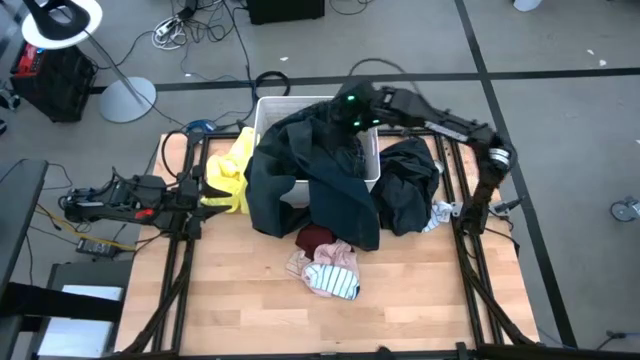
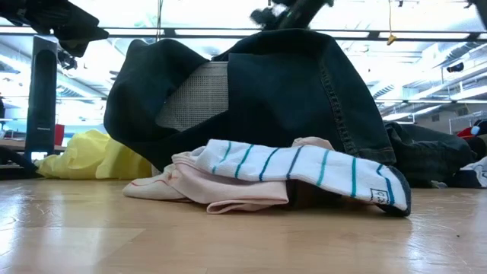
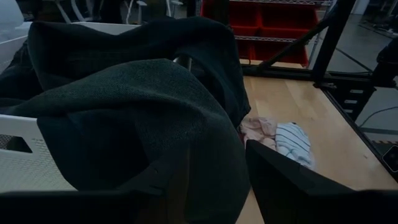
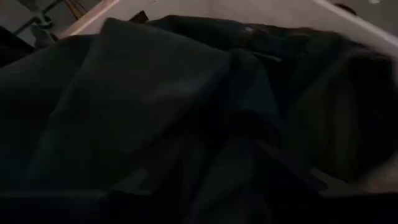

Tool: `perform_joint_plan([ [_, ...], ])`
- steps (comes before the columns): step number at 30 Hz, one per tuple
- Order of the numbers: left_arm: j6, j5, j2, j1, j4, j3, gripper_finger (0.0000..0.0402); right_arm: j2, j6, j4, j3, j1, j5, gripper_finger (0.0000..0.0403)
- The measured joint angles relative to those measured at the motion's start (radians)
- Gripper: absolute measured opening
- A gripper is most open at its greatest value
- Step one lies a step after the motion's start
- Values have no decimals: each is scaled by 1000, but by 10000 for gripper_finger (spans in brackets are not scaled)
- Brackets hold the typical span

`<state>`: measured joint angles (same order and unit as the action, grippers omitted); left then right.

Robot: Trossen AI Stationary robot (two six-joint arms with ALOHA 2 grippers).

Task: Sort clothes
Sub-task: Put the blue jeans into the laundry organizer

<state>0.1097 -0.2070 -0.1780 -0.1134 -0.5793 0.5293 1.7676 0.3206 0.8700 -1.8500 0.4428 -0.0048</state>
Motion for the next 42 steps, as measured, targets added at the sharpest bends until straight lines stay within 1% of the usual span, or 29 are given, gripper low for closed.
perform_joint_plan([
  [3, 0, -1, 0, 0, 0, 0, 163, -82, 17, 91, 0, -21, -3, 207],
  [5, 0, -1, 0, 0, 0, 0, 163, -135, 55, 154, 0, -44, -27, 211],
  [9, 0, -5, 0, 0, 0, 0, 163, -213, 98, 291, 3, -118, -50, 211],
  [13, 0, -10, 0, 0, 0, 0, 163, -288, 126, 301, 75, -239, 6, 208],
  [15, 0, -11, 0, 0, 0, 0, 163, -329, 172, 300, 132, -310, 63, 207],
  [17, 0, -11, 0, 0, 0, 0, 163, -370, 237, 295, 204, -385, 145, 205],
  [19, 0, -12, 0, 0, 0, 0, 163, -412, 313, 261, 295, -460, 218, 204],
  [20, 0, -12, 0, 0, 0, 0, 163, -430, 353, 234, 345, -494, 237, 203],
  [25, -2, -13, 0, 0, 0, 0, 163, -494, 535, 96, 581, -614, 254, 203],
  [29, -2, -13, 0, 0, 0, 0, 163, -508, 651, 37, 723, -675, 295, 201],
  [32, -2, -13, 0, 0, 0, 0, 163, -509, 690, -10, 811, -713, 297, 199],
  [34, -1, -13, 0, 0, 0, 0, 163, -509, 693, -85, 868, -731, 296, 199],
  [42, 10, -14, 0, 0, 3, 0, 163, -475, 698, -504, 1063, -751, 292, 192],
])
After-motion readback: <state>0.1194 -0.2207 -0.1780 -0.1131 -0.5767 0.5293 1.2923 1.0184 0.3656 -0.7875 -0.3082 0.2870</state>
